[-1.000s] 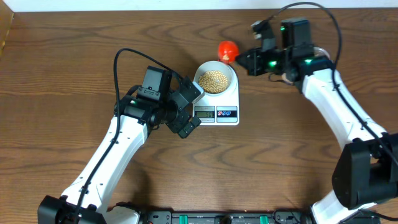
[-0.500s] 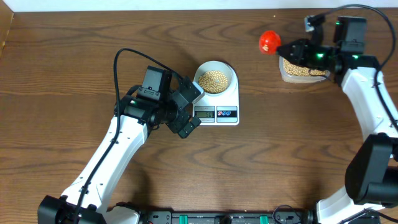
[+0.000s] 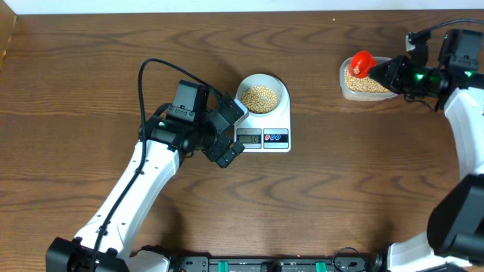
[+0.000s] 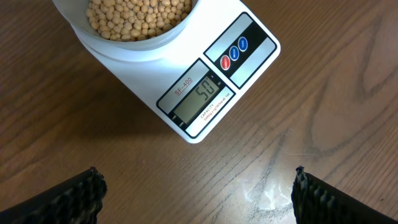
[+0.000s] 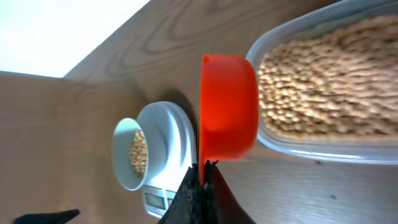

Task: Scoop item into bowl and weigh 50g on scale
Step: 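Lift the red scoop and carry it right to the soybean tub, then lower the scoop into the soybean tub with the right gripper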

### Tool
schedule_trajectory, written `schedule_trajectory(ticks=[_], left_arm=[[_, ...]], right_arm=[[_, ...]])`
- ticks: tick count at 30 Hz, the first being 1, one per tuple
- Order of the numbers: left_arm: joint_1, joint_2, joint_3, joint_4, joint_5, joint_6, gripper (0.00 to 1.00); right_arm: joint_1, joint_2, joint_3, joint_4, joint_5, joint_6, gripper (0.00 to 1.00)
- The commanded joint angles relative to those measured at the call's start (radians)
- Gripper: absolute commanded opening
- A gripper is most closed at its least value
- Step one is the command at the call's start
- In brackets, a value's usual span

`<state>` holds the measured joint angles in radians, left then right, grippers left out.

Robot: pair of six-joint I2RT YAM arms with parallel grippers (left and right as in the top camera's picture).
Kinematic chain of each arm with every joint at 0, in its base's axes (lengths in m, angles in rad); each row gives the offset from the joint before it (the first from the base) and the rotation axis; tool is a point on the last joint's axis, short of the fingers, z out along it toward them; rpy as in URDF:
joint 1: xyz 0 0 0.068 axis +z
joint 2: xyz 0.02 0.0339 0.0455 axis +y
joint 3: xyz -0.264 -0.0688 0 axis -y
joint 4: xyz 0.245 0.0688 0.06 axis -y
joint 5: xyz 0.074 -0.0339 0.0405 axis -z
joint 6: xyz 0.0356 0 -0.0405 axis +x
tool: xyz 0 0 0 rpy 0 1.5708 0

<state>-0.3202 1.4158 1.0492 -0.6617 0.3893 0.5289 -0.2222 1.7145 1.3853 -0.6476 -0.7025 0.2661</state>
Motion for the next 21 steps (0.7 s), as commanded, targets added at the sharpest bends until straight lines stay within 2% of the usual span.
schedule_trajectory(ticks=[1, 13, 21], left_arm=[[-0.001, -0.013, 0.023, -0.003, -0.002, 0.017, 0.98], [-0.001, -0.013, 0.023, -0.003, -0.002, 0.017, 0.98], [-0.001, -0.013, 0.023, -0.003, -0.002, 0.017, 0.98]], right_arm=[[0.000, -0.060, 0.002, -0.016, 0.129, -0.048, 0.01], [0.000, -0.076, 0.002, -0.027, 0.291, -0.093, 0.01], [0.002, -0.076, 0.002, -0.027, 0.436, -0.196, 0.01]])
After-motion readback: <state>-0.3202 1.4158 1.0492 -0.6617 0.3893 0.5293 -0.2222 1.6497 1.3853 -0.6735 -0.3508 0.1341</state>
